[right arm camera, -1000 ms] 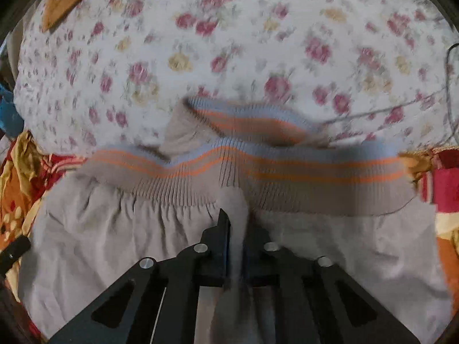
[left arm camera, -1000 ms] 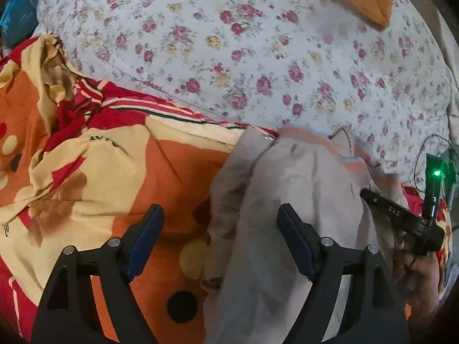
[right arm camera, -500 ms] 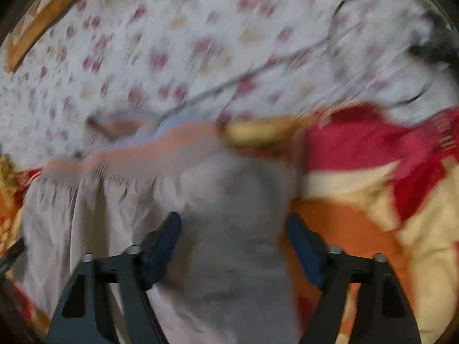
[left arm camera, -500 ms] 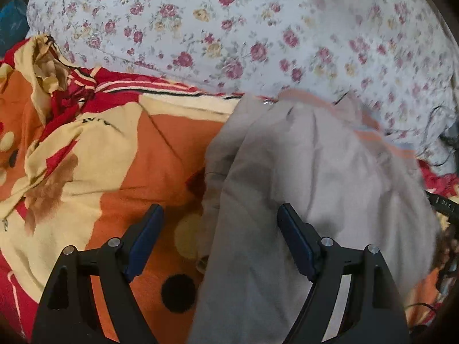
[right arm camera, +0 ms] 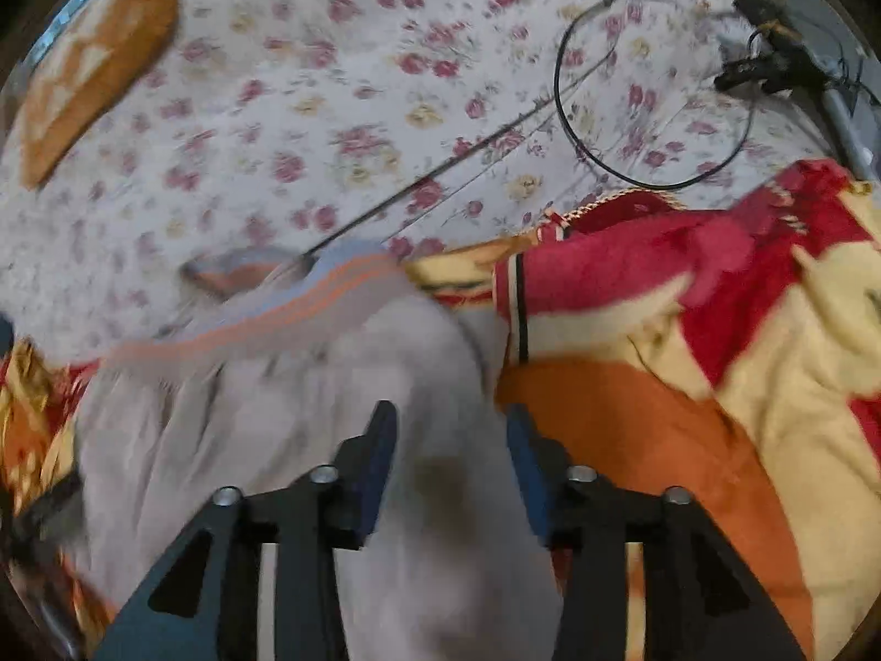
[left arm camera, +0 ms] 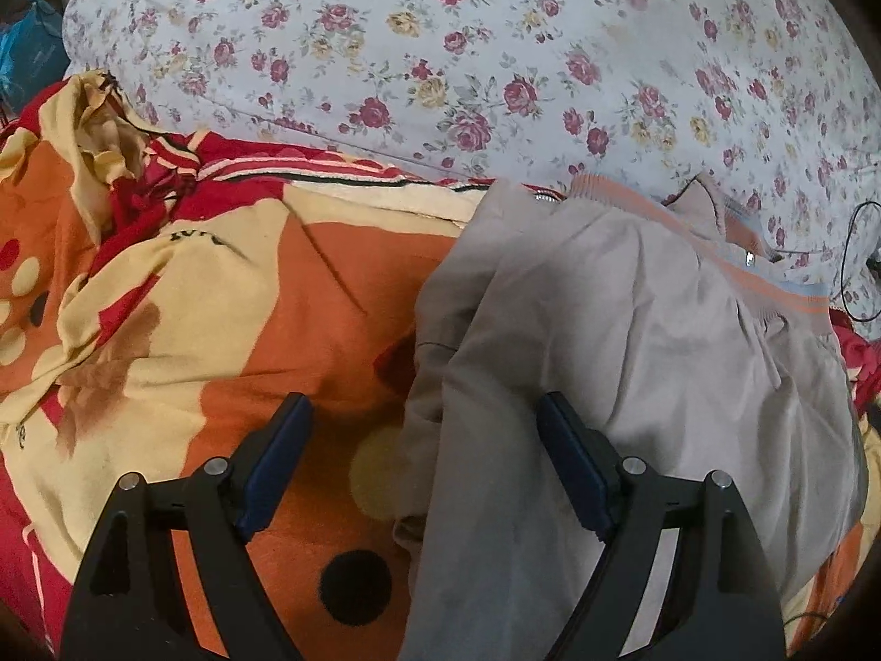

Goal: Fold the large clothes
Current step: 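Carry the held hem over the jacket body toward the collar with both grippers, then lower the hem onto the collar and open both grippers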

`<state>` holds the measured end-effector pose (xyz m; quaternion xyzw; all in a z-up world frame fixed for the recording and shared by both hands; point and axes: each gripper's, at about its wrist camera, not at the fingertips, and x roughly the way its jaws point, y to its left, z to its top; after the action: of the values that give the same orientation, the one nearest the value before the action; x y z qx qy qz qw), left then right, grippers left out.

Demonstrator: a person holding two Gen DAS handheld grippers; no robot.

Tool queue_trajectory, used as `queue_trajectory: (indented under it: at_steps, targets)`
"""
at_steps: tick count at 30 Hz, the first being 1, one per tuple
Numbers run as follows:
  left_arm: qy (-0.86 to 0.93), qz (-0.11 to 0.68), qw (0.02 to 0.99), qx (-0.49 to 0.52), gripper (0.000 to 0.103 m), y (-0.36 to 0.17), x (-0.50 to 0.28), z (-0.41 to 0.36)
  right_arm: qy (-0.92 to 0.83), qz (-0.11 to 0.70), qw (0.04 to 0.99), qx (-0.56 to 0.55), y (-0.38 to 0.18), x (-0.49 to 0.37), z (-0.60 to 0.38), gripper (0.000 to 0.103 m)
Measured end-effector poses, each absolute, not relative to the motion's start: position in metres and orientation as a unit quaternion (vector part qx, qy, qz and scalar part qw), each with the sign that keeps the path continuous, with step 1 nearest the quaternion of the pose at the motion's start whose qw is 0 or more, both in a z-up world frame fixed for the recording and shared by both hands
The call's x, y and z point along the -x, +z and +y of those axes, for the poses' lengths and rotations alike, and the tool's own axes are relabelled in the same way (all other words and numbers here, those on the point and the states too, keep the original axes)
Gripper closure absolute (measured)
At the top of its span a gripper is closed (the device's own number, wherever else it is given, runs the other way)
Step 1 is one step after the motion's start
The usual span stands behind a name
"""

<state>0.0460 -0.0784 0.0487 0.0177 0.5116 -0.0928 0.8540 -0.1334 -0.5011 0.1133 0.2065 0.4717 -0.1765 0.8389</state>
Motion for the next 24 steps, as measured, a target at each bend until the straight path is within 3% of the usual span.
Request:
queue_trajectory:
  at_steps: [3,7,16,24]
  targets:
    - [-0.088,0.506,0.858,-0.017,0.019,0.052,-0.042,-0.078,-0.141,0.496,0.841,-0.165,0.107,0.147,-0.466,0.061]
    - [-0.083,0.495,0.864,-0.032,0.019,0.055,-0.036,-0.08,-0.147,0.544,0.816,-0.125,0.057,0.136,-0.455,0.061]
    - [-0.096,0.46,0.881,-0.051,0.019,0.078,-0.017,-0.08,-0.124,0.477,0.861,-0.127,0.131,0.129,-0.423,0.056]
    - [-0.105,0.469,0.876,-0.046,0.019,0.074,-0.016,-0.078,-0.037,0.476,0.87,-0.125,0.106,0.047,-0.358,0.059]
